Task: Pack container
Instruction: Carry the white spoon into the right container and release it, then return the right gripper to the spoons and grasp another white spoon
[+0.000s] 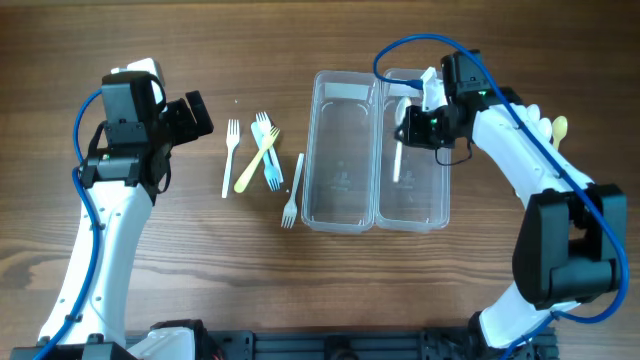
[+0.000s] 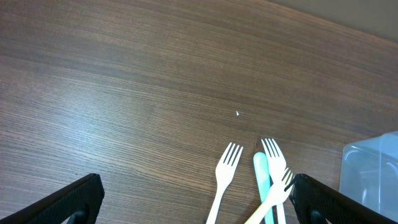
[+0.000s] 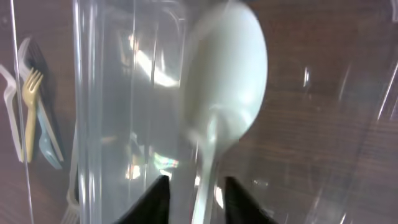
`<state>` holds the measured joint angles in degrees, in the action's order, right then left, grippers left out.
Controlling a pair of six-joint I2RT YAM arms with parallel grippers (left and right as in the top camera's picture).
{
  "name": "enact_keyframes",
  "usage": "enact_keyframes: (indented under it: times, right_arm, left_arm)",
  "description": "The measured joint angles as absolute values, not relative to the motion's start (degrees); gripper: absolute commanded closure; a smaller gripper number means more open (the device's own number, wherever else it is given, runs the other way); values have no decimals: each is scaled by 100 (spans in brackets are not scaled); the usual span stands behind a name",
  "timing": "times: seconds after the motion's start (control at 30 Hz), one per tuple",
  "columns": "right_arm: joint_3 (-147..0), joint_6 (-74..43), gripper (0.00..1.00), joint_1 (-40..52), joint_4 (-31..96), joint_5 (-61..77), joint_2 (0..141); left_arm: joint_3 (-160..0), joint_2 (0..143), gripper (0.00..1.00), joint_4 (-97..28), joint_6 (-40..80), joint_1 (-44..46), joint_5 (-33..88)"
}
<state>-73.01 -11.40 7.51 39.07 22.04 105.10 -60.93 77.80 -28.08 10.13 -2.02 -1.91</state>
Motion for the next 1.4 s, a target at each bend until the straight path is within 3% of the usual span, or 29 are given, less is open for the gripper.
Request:
enact_keyframes:
  times: [0.13, 0.3, 0.5, 0.73, 0.87, 1.0, 1.33, 1.4]
  right_arm:
    - [-7312, -1015, 56, 751, 3918, 2237, 10453]
    - [-7376, -993, 52, 666, 3935, 1863, 9489]
    - [-7581, -1376, 54, -642, 4250, 423, 8503]
    - [-7581, -1660, 54, -1959, 4834, 69, 9378]
    - [-7581, -1531, 49, -2025, 4884, 36, 10149]
    - [-7579, -1293, 55, -2029, 4821, -12, 10711]
    - [-7533, -746, 55, -2233, 4584, -14, 10943]
    - [-7465, -716, 60, -2228, 4458, -14, 10943]
  left_arm:
    - [-6093, 7780, 0, -2805, 1013, -202, -193]
    - [-6093, 7780, 0, -2808, 1013, -202, -191]
    - [-6093, 7780, 0, -2808, 1013, -202, -191]
    - [-6093, 7780, 0, -2805, 1013, -202, -193]
    - [-6093, 7780, 0, -2808, 1013, -202, -193]
    - [-6093, 7780, 0, -2808, 1013, -202, -193]
    - [-6093, 7780, 0, -2808, 1013, -202, -193]
    - [-6093, 7780, 0, -2808, 1013, -202, -193]
